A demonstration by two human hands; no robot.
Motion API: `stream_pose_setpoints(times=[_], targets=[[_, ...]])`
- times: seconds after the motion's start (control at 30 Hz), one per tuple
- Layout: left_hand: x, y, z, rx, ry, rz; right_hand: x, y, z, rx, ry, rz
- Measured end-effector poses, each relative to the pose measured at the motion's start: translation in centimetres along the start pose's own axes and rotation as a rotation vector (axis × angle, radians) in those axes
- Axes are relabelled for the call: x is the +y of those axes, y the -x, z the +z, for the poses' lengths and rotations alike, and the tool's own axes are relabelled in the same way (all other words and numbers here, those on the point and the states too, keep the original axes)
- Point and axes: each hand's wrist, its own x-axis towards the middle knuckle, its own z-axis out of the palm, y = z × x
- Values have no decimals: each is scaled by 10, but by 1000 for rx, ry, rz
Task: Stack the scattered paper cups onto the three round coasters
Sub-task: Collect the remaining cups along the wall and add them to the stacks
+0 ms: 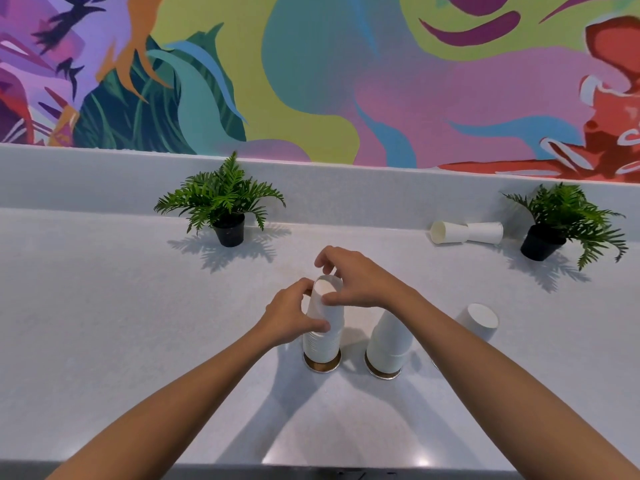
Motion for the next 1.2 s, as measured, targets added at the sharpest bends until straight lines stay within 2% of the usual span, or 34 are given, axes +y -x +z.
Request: stream_pose_setpoints(times=[0.27, 0.4, 0.47, 0.6, 0.77, 0.97, 1.2], targets=[[-1, -2, -3, -40, -34, -2, 4, -2, 4, -26, 56, -16], [10, -15, -33, -333, -140, -31, 8, -4, -6, -55, 28, -2], [21, -28, -55, -413, -264, -42, 14, -3, -15, -47, -9, 21], [48, -57, -81, -340, -360, -11, 37, 4, -38, 34, -91, 97], [85, -93, -60, -275, -332, 56, 87, 17, -60, 100, -99, 212], [126, -142, -7, -336, -290, 87, 155, 32, -88, 147, -110, 317], [149, -217, 57, -414, -389, 54, 266, 27, -105, 190, -72, 506]])
